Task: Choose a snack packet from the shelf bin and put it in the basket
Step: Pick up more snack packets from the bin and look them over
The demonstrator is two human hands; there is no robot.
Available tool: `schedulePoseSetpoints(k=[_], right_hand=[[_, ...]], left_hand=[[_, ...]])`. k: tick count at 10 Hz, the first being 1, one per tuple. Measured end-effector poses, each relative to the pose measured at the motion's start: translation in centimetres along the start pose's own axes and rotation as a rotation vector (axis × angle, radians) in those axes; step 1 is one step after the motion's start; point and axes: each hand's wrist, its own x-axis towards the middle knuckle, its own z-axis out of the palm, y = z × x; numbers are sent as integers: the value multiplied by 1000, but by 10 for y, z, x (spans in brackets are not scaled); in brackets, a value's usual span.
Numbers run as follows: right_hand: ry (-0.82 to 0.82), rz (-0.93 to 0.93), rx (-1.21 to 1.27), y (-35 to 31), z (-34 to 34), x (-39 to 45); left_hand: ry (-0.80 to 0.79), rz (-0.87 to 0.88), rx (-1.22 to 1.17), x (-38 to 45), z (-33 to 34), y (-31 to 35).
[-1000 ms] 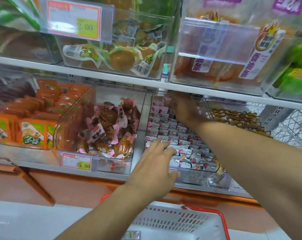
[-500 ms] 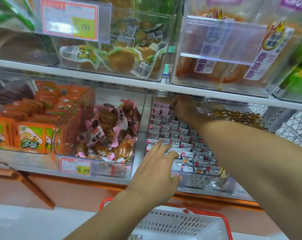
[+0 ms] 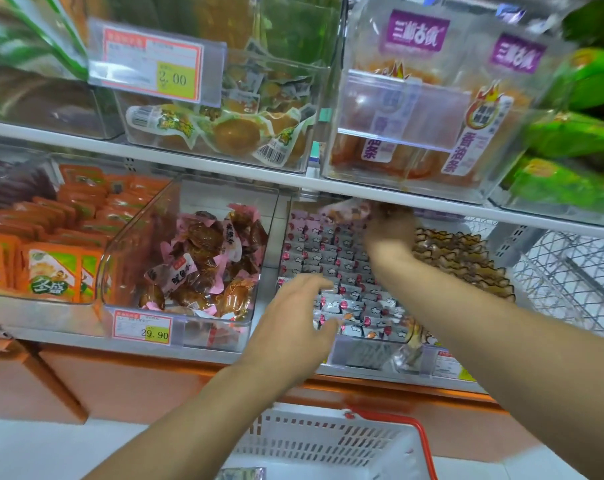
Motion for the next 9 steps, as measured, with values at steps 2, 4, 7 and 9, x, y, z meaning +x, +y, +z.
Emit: schedulePoseSetpoints(k=[2,4,7,9], right_hand=[[-135,274,395,-7,-50,-82],[-254,363,525,9,-85,-117],[-275,376,550,22,-98,-107],[-423,209,379,28,-104,-102]], left_hand=[[266,-409,-706,-2,-19,12],[191,-527,-964,-21,-21,-1],[16,-561,-1328,-30,-30,-1],[111,-571,-1353,-28,-28,2]])
